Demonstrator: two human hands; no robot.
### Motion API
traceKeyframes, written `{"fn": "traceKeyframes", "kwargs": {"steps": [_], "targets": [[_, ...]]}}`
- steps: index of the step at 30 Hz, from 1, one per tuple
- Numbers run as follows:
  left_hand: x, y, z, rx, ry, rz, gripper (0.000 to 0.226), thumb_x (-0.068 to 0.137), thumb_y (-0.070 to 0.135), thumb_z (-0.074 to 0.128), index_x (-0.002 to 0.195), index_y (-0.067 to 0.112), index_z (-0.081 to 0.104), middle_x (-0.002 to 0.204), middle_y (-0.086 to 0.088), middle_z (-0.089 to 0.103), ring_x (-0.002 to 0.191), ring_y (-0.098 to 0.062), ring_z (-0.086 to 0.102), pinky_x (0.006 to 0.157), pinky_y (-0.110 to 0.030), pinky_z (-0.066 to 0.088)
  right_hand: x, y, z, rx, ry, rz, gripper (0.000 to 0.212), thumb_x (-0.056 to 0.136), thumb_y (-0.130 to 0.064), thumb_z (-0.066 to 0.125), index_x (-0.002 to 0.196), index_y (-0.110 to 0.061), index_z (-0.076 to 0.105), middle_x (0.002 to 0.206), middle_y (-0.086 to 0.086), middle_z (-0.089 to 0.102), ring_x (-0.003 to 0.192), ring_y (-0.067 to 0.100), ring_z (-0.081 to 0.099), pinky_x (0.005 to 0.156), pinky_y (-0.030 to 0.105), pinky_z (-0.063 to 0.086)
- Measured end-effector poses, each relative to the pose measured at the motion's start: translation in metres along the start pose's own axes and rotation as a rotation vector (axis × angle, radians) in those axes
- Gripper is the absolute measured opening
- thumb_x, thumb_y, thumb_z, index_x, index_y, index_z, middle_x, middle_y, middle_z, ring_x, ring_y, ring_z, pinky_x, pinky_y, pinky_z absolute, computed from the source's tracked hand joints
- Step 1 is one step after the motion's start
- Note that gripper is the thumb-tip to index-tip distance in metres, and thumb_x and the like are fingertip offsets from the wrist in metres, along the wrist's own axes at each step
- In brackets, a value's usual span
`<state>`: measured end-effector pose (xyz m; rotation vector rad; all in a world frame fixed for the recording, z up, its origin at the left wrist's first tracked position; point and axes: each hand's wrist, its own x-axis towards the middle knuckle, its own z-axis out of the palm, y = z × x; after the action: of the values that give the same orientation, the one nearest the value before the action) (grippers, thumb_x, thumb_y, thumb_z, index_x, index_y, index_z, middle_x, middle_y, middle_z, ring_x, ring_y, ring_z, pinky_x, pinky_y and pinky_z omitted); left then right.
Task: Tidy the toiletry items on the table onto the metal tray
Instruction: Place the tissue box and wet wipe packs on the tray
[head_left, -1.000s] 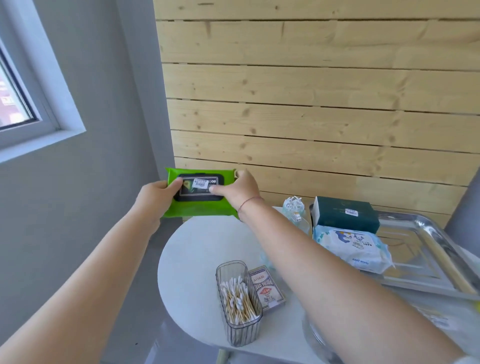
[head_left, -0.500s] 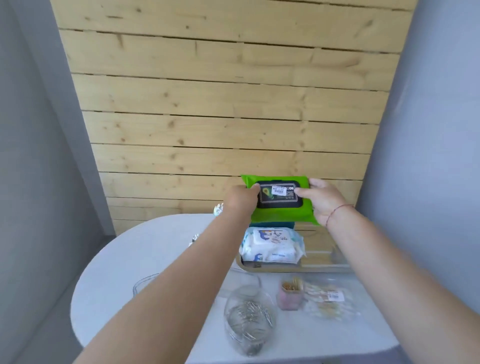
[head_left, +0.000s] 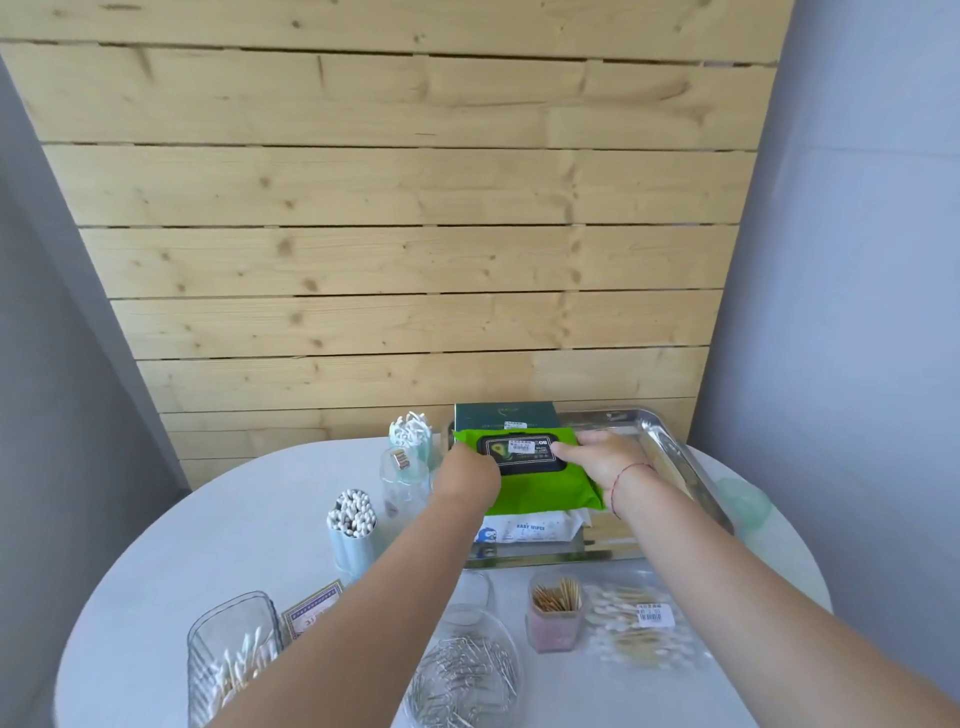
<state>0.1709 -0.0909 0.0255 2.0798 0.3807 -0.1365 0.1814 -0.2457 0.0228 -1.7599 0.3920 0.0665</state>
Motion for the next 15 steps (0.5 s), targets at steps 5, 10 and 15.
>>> {"fn": "traceKeyframes", "kwargs": {"steps": [5, 10, 15], "targets": [[0.003, -0.002, 0.003, 0.121, -0.036, 0.096, 0.056, 0.096, 0.010, 0.035, 0.149, 0.021, 0.021, 0.135, -0.012, 0.054, 0.112, -0.036, 0.059, 0.085, -0.040, 0.051, 0.003, -0.001, 0.000, -0.141, 0.050, -0.015, 0.040, 0.078, -0.033, 0.074, 0.110, -0.011, 0.066, 0.114, 0.005, 0.065, 0.094, 0.019, 0.058, 0.082, 0.027, 0.046], [0.010, -0.009, -0.003, 0.156, 0.007, 0.124, 0.051, 0.094, 0.020, 0.039, 0.145, 0.026, 0.033, 0.135, -0.005, 0.054, 0.109, -0.034, 0.060, 0.093, -0.045, 0.050, 0.003, 0.002, 0.012, -0.075, 0.018, -0.045, 0.017, 0.078, -0.024, 0.075, 0.075, -0.009, 0.067, 0.096, 0.013, 0.070, 0.080, 0.022, 0.064, 0.087, 0.038, 0.051], [0.017, -0.014, -0.004, 0.156, -0.041, 0.096, 0.050, 0.096, 0.025, 0.040, 0.145, 0.023, 0.032, 0.132, -0.008, 0.056, 0.110, -0.034, 0.059, 0.096, -0.046, 0.048, 0.012, 0.006, 0.018, -0.126, 0.053, -0.042, 0.039, 0.075, -0.028, 0.077, 0.100, -0.002, 0.063, 0.102, 0.011, 0.067, 0.092, 0.025, 0.062, 0.085, 0.035, 0.051]]}}
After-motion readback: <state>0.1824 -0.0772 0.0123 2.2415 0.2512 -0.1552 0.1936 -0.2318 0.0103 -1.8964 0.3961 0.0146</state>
